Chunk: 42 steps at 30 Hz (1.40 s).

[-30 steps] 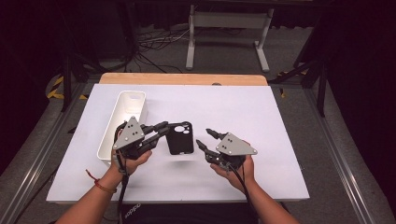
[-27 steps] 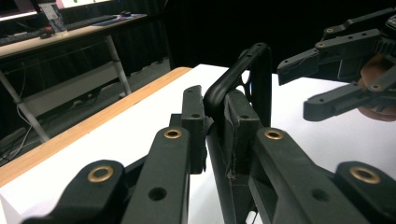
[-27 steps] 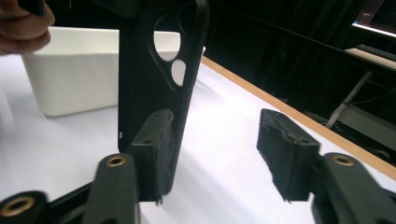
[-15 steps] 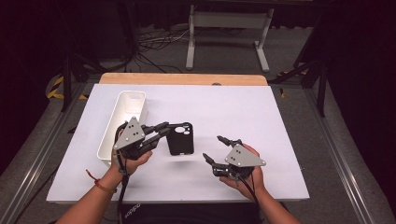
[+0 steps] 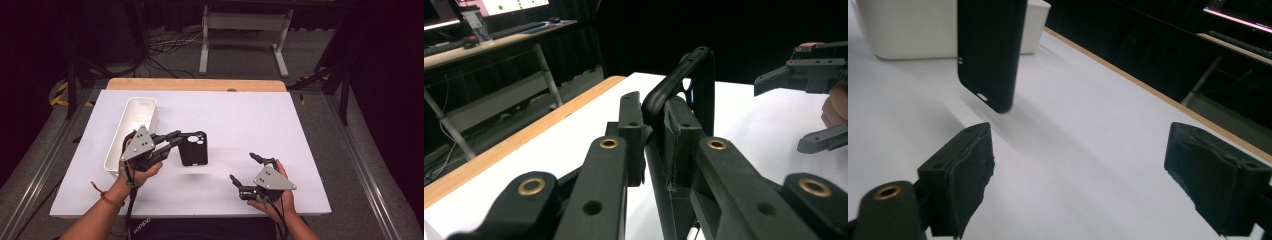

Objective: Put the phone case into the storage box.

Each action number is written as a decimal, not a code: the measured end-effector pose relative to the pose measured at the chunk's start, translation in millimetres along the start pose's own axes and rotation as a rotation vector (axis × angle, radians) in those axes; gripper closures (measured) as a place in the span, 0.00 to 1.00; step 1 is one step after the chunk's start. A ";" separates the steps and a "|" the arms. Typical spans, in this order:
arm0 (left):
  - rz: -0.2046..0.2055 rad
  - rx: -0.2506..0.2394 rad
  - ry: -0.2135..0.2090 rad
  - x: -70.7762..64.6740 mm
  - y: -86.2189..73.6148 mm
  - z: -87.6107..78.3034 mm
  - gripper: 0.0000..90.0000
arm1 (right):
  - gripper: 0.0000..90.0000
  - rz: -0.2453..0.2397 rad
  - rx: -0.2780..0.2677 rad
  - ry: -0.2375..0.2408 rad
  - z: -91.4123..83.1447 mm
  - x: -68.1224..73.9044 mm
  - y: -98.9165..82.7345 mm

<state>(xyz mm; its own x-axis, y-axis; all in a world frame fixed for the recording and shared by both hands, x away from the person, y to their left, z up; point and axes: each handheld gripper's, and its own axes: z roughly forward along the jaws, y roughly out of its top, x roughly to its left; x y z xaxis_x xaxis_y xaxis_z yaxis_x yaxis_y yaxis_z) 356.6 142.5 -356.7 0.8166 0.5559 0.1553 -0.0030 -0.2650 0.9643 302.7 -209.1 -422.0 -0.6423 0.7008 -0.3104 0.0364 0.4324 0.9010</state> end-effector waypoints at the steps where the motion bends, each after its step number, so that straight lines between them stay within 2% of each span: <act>1: 0.000 -0.001 0.000 0.4 0.1 -0.7 0.90 | 0.13 0.003 0.005 -0.005 0.1 -0.8 -1.7; 4: 0.002 -0.003 0.001 1.0 0.2 -2.7 0.90 | 0.13 0.019 0.018 0.003 1.0 -2.6 -7.6; 6: 0.002 -0.009 0.007 1.7 1.0 -4.8 0.90 | 0.13 0.004 0.031 -0.003 2.3 -2.6 -9.9; 15: 0.005 -0.031 0.012 5.8 6.1 -9.7 0.90 | 0.13 0.029 0.036 0.001 3.6 -6.9 -14.0; 21: 0.016 -0.052 0.017 10.1 14.3 -15.1 0.90 | 0.13 0.013 0.048 0.000 5.6 -5.5 -14.5; 24: 0.022 -0.057 0.014 12.2 17.8 -17.8 0.90 | 0.12 0.021 0.051 0.001 6.2 -6.3 -14.9; 26: 0.036 -0.057 0.015 15.3 20.6 -19.6 0.90 | 0.13 0.025 0.050 -0.002 5.8 -6.8 -14.7; 29: 0.026 -0.055 0.012 19.8 23.1 -20.3 0.90 | 0.13 0.023 0.049 -0.005 5.3 -7.5 -14.2; 33: 0.044 -0.050 0.020 24.6 27.8 -21.6 0.90 | 0.13 0.028 0.047 -0.010 4.8 -8.5 -13.9; 36: 0.029 -0.062 0.009 29.1 30.8 -22.7 0.90 | 0.13 0.029 0.046 -0.010 4.7 -9.3 -13.9; 38: 0.040 -0.042 0.014 33.6 33.3 -23.0 0.90 | 0.13 0.028 0.047 -0.010 4.6 -9.7 -13.9; 42: 0.041 -0.043 0.022 40.6 36.0 -24.5 0.90 | 0.13 0.029 0.046 -0.010 4.4 -10.0 -13.6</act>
<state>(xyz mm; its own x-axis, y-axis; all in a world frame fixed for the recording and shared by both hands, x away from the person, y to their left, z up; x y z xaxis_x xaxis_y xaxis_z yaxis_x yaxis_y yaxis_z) 375.5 174.9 -310.5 0.8022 0.5627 0.1994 -0.0617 -0.2541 0.9652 312.0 -219.5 -432.5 -0.6327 0.7191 -0.2875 0.0901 0.4371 0.8949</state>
